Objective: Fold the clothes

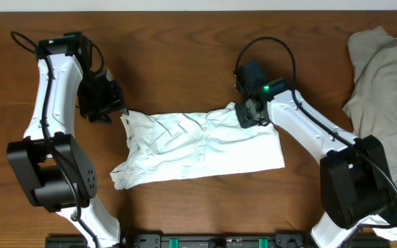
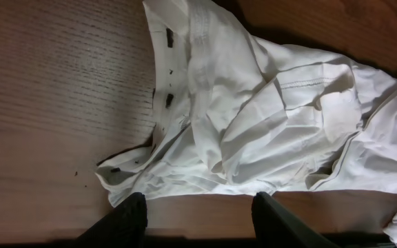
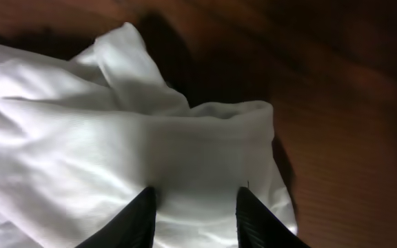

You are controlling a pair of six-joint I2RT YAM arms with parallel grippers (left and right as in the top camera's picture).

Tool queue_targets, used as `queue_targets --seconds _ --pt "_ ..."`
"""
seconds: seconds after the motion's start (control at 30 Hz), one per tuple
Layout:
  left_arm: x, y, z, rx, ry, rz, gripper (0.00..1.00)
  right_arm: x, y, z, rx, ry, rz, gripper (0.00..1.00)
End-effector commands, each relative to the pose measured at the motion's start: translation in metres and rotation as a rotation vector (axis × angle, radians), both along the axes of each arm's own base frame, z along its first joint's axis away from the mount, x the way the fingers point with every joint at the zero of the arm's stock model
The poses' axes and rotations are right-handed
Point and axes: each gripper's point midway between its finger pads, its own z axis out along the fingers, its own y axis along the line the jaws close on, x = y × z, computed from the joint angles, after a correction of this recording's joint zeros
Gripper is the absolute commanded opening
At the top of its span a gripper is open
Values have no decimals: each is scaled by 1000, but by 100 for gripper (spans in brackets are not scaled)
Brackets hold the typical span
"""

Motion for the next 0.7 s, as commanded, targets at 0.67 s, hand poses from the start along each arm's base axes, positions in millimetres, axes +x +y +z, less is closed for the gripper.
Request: queue_targets --seconds 0.67 --pt "-2 1 0 1 10 3 52 5 -71 -84 -102 164 -321 46"
